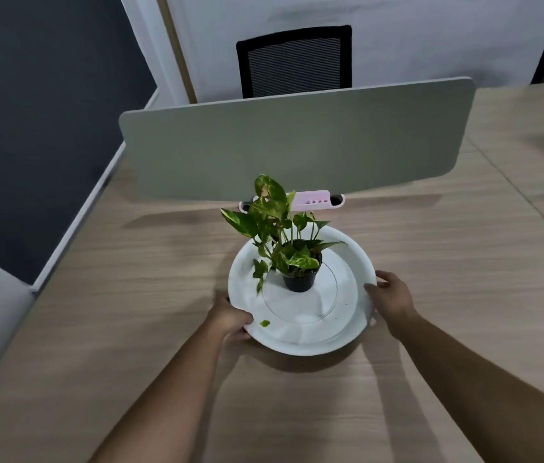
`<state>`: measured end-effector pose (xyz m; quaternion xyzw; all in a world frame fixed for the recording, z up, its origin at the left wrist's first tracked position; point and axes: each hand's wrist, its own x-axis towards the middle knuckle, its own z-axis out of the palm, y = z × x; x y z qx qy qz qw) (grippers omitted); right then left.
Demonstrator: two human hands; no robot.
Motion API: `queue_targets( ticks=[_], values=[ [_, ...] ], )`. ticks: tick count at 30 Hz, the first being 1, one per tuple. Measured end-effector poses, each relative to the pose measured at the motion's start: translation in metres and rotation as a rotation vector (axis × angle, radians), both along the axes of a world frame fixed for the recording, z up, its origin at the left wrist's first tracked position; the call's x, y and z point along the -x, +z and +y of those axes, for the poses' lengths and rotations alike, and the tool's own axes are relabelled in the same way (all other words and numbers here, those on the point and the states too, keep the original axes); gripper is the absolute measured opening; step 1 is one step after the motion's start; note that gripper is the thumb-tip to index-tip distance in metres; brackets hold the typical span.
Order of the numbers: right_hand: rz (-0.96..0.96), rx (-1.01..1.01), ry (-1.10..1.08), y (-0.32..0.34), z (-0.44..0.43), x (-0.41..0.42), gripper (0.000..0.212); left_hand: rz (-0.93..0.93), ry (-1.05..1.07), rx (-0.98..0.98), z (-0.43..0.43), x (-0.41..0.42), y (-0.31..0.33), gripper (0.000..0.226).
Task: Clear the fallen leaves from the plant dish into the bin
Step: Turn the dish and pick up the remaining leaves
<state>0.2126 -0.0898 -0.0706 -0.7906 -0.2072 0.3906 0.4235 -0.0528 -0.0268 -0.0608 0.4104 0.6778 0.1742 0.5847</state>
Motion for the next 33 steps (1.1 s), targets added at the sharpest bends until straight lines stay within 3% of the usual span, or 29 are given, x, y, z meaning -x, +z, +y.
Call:
queue_targets(
  ticks=[5,10,13,18,23,26,29,33],
  values=[
    [-0.068,0.078,0.042,-0.002,-0.022,0.028,0.046,-0.098,0.092,0.091,-0.008,-0.005,-0.004,0.034],
    [-0.036,0.13,0.054,-0.005,-0.032,0.043,0.054,-0.109,0.056,0.12,-0.017,-0.019,-0.005,0.029],
    [-0.044,0.127,0.048,-0.004,-0.029,0.039,0.055,-0.034,-0.013,0.118,-0.015,-0.018,-0.003,0.029],
    [-0.092,0.139,0.142,-0.004,-0.017,0.015,0.059,0.184,0.006,-0.043,0.0,-0.004,-0.004,0.066],
    [-0.239,0.139,0.303,0.016,-0.001,0.002,0.052,0.236,0.02,-0.142,0.011,0.003,0.0,0.054],
    [-0.228,0.145,0.239,0.018,0.0,0.005,0.062,0.225,-0.002,-0.184,0.02,0.003,-0.007,0.051],
    [-0.176,0.116,0.164,0.012,-0.014,0.019,0.057,0.22,0.022,-0.188,0.025,0.004,-0.01,0.042],
    [-0.088,0.157,0.112,0.004,-0.031,0.038,0.053,0.144,0.029,-0.19,0.027,0.007,-0.014,0.052]
  ],
)
